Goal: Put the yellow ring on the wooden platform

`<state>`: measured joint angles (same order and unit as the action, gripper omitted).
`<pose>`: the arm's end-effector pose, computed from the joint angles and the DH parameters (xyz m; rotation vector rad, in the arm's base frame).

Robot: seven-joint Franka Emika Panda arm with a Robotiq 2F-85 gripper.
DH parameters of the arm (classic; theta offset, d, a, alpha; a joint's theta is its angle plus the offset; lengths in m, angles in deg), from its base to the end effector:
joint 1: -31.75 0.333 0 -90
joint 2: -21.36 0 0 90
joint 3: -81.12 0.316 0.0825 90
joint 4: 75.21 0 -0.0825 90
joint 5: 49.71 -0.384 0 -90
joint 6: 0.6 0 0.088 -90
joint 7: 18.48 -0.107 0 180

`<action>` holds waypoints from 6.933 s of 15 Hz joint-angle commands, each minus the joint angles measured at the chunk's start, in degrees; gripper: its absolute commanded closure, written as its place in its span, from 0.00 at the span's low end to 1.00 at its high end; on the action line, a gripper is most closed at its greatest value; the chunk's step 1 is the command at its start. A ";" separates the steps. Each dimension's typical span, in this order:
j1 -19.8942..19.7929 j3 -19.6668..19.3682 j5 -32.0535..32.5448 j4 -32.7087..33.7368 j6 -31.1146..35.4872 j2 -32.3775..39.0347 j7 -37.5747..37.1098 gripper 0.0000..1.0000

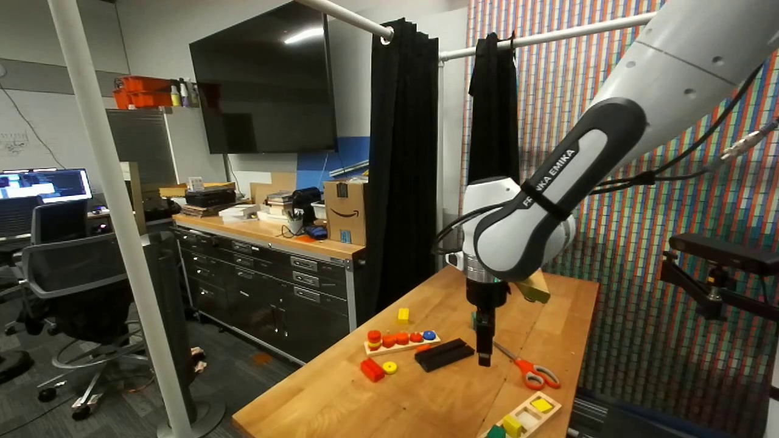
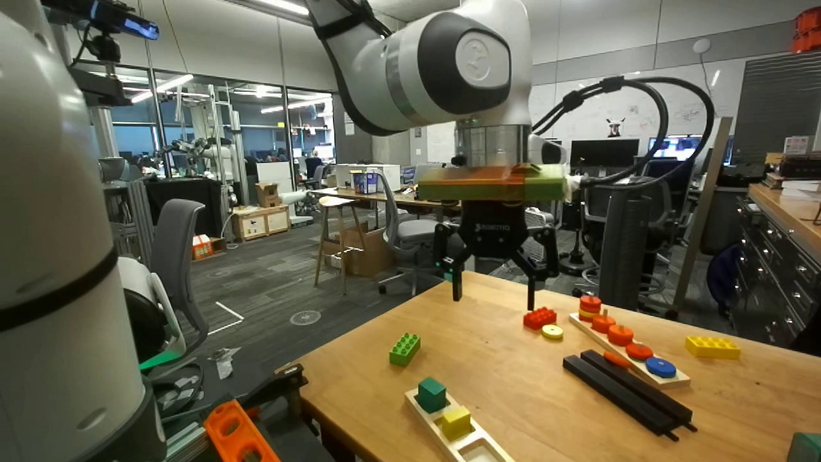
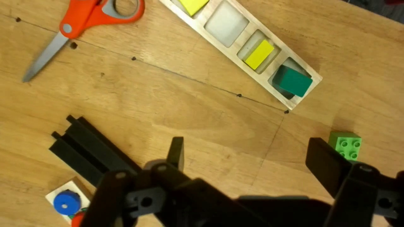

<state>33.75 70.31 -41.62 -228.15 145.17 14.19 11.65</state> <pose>0.4101 -0.0599 0.2778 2.9966 0.7499 -0.0299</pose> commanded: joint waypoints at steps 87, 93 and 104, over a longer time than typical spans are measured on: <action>-11.24 16.75 -6.10 51.09 -3.18 48.03 31.78 0.77; -8.37 15.05 -4.28 49.50 -3.88 43.24 25.08 0.77; -3.60 8.61 7.59 49.56 0.04 40.93 4.07 0.77</action>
<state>29.09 80.78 -37.24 -177.70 143.91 56.11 20.89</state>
